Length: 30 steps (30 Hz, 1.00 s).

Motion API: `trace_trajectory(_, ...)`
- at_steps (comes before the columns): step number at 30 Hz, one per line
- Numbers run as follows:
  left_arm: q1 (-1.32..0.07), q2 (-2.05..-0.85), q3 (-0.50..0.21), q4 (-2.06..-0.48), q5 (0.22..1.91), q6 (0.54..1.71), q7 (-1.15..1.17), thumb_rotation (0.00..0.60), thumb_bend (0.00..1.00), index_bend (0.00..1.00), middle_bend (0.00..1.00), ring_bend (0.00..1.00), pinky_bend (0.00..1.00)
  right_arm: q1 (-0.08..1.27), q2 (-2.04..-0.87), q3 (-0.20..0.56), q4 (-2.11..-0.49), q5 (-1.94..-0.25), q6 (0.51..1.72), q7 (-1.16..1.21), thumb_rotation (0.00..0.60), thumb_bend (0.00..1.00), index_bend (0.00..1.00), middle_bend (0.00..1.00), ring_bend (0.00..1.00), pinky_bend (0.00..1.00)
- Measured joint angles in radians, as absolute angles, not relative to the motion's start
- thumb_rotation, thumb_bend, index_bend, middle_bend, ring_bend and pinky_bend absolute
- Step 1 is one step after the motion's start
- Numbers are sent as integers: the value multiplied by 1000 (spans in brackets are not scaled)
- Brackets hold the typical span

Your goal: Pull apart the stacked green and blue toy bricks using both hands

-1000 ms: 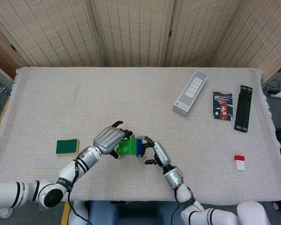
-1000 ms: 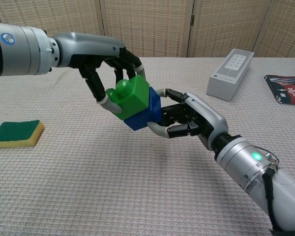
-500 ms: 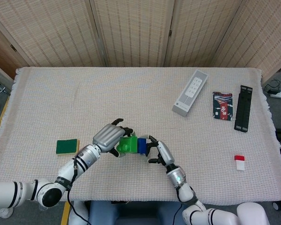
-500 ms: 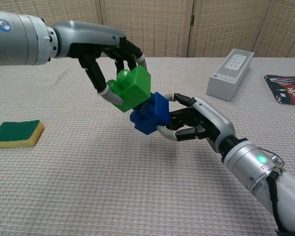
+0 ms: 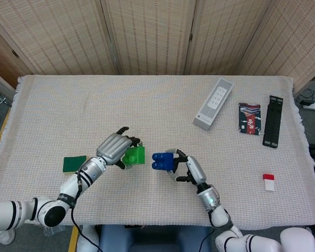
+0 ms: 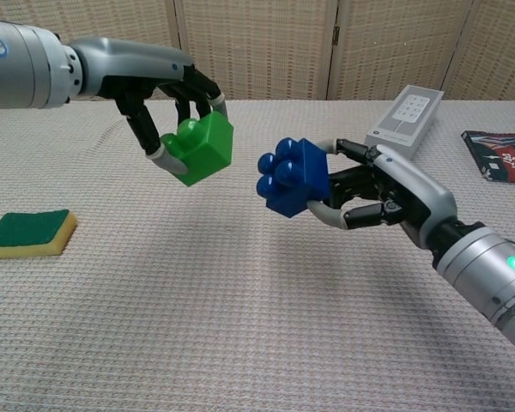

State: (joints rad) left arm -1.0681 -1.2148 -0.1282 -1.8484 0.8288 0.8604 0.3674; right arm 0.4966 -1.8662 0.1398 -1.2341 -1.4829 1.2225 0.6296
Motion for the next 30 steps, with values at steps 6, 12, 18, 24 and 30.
trace_trajectory(6,-1042,-1233,-80,-1783,901,900,427,600,245,799,879,494,89,474,-1747,123,-1332,-1492,1238,480,600,401,811,721,602,441)
trace_trajectory(12,-1001,-1255,-39,-1720,953,941,474,600,244,799,880,494,86,448,-1619,116,-1419,-1477,1244,328,600,401,811,721,601,441)
trace_trajectory(18,-949,-1255,-12,-1676,983,956,457,600,244,799,880,495,88,410,-1539,99,-1443,-1455,1248,301,600,401,810,721,600,441)
trace_trajectory(24,-906,-1269,10,-1602,1007,996,494,600,244,798,880,496,89,373,-1502,82,-1397,-1455,1270,329,600,401,810,721,599,441)
trace_trajectory(30,-859,-1293,13,-1532,995,1008,504,600,245,798,880,496,86,370,-1507,79,-1361,-1460,1269,306,600,402,810,721,599,441)
